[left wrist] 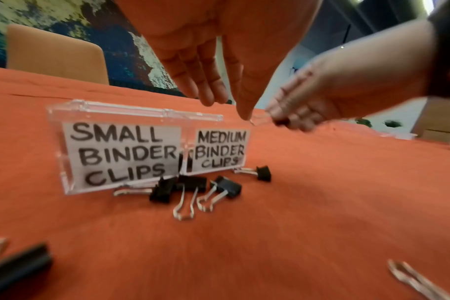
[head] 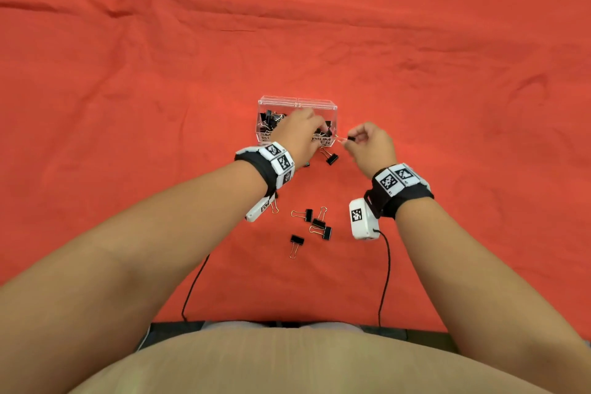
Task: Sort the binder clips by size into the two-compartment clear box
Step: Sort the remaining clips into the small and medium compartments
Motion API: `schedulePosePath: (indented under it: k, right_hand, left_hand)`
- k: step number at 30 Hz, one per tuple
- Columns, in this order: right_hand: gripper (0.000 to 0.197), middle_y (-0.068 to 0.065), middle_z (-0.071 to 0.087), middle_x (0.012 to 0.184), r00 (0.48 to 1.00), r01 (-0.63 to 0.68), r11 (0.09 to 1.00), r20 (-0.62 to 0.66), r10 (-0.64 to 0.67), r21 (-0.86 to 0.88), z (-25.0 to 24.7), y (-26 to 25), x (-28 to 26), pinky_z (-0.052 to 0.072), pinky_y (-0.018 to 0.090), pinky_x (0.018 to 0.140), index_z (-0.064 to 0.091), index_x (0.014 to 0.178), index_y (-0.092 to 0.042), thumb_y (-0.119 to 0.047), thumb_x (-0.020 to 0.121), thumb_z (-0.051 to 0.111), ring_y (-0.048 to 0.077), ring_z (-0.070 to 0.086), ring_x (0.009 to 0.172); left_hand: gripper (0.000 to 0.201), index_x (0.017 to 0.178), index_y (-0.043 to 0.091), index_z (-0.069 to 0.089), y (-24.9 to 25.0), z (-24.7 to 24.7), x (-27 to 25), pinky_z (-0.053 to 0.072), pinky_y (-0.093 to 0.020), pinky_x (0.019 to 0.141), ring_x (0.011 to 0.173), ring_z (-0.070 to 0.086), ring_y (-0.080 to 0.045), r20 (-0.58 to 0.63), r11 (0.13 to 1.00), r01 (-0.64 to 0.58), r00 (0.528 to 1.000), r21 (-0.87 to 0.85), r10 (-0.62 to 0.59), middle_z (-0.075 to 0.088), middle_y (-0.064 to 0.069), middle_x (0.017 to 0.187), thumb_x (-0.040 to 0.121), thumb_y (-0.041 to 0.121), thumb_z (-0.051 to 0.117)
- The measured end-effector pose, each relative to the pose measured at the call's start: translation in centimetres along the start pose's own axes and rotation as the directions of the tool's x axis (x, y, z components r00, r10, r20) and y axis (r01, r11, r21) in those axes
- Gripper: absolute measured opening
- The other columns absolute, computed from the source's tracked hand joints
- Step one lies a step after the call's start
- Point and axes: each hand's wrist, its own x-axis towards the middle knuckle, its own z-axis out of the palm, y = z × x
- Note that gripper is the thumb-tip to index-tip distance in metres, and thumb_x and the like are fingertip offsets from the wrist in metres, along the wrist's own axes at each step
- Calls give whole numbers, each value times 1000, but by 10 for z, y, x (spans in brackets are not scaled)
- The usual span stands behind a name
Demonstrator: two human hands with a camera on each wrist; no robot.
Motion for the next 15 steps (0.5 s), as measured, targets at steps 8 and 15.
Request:
schedulePosePath:
  k: [8, 15]
  right_hand:
    - [14, -3, 59, 76, 991, 119, 992, 70, -116, -38, 12, -40, 21, 56, 42, 76, 62, 94, -17, -11, 81, 63, 19, 61, 72]
    - [7, -4, 59, 77, 1000, 14, 996, -22, -16, -89, 11, -14, 8, 50, 27, 69, 59, 89, -15, -10, 85, 54, 19, 58, 77]
  left_hand:
    - [46, 135, 8, 46, -14, 42, -39, 46, -45, 95, 120, 46, -31, 246, 992, -42, 969, 119, 11, 47, -11, 130, 89, 3, 48]
    - [43, 133, 8, 45, -24, 49, -46, 42, -39, 94, 117, 42, -30, 230, 977, -90, 972, 193, 44, 46, -11, 129, 91, 1, 47]
